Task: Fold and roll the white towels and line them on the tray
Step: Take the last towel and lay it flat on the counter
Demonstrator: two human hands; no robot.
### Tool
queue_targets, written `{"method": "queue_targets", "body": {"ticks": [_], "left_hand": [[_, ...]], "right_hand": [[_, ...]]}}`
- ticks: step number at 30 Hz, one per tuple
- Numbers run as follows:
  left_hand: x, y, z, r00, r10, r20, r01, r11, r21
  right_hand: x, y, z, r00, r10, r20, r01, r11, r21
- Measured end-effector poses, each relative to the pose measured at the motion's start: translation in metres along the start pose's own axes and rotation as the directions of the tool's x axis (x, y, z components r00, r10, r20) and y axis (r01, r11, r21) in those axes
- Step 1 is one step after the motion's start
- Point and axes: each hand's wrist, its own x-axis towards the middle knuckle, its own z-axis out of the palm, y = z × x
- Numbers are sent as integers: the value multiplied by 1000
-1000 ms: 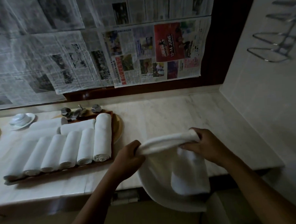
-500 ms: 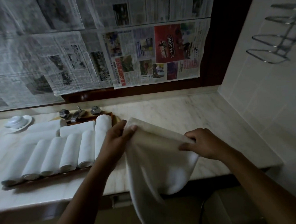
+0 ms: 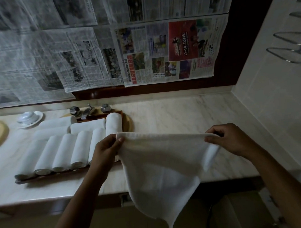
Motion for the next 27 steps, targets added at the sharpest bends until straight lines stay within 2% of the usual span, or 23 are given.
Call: {"method": "queue_targets", "body": {"ticks": [2,4,6,7,9,11,12,14,16,18,20,22,24,27], "left_hand": [[2,-8,-3,999,1,-50,2,999,54],[4,-17,-4,988,70,-139,-31,964,264],[0,-20,1,969,131,-210,-31,906,422],[-4,-21,6,973,147,-181,-54,897,439],[-17,-19,28,988,141,55,-151,881,449],[-38,-16,60,945,91,315,-227,874,429],[-46,-17,77,924,74,375,-238,879,413],[-55,-15,106,935,87,343,-210,916,342],[-51,-9,116,969,152,194,-199,947,251],[-39,-2,112,973,197,122,-223,941,256],[-29,2,103,970,187,155,-223,940,260],[-26,9,97,963,178,203,-228,940,254],[-27,17,97,939,218,266,-280,935,220],[-30,25,99,898,296,326,-364,916,171]], "right_hand": [[0,-1,4,1000,-9,-18,10,1000,26],[-3,-6,10,999,-1,-37,5,995,99],[-7,-14,20,997,64,-45,-50,966,255],[-9,-20,28,994,103,-40,-84,939,334],[-11,-32,48,988,152,-25,-127,894,430],[-11,-47,69,986,167,-18,-139,874,465],[-11,-55,78,986,166,-10,-141,866,480],[-11,-74,90,988,153,6,-133,842,522],[-12,-86,92,991,130,17,-116,807,579],[-15,-91,84,996,86,9,-73,782,619],[-19,-87,73,997,29,-64,9,851,526],[-21,-76,68,992,-11,-125,47,958,284],[-26,-68,73,997,-43,-60,50,992,118],[-28,-58,94,991,-125,37,122,990,73]]}}
